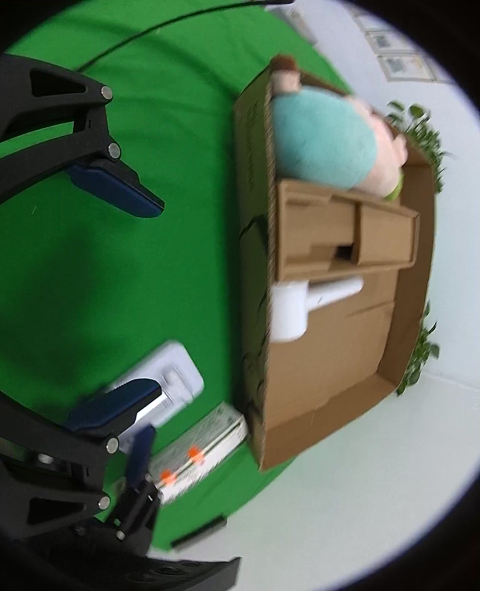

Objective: Organize objects
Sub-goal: 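Move the right gripper to the white phone stand and grasp it, then lift the phone stand and carry it over the box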

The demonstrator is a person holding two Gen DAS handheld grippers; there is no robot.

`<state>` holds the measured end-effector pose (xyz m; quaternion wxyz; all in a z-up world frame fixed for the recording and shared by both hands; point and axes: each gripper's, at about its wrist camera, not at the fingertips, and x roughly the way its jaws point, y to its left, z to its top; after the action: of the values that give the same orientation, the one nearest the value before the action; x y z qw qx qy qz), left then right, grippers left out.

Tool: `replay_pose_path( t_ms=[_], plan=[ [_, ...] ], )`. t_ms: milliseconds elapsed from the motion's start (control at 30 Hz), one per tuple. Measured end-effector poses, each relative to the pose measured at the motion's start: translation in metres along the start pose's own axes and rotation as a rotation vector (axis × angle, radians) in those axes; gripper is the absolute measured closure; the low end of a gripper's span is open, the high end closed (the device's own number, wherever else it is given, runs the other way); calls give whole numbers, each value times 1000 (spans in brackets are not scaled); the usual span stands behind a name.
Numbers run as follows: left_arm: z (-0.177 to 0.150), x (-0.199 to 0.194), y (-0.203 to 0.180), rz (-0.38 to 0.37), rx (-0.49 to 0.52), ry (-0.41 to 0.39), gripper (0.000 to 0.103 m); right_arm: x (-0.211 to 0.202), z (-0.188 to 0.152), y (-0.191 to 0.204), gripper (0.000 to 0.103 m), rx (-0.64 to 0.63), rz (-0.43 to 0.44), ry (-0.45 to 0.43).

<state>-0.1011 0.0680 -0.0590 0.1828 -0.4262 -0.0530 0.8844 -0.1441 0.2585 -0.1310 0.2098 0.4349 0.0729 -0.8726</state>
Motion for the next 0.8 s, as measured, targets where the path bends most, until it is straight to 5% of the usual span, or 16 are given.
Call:
replay_pose_path(
  t_ms=[100,167,200,300,467,600,800],
  plan=[
    [-9,8,-5,-157,-26,90,14,-14,-16,6,54,10,36,-18],
    [-14,14,-9,-232,-53,135,14,-21,-24,10,5,0,13,-51],
    [-17,19,-12,-289,-74,170,14,-21,-26,11,1,-5,4,-63],
    [-23,31,-18,-374,-116,237,15,-13,-28,10,1,-11,-13,-29],
    [-22,37,-17,-439,-177,236,15,-5,-31,5,4,17,4,-25],
    [-21,38,-14,-459,-211,233,15,0,-31,8,23,3,11,-5],
    [-23,40,-16,-476,-224,233,20,-4,-34,12,33,7,-29,-21]
  ],
)
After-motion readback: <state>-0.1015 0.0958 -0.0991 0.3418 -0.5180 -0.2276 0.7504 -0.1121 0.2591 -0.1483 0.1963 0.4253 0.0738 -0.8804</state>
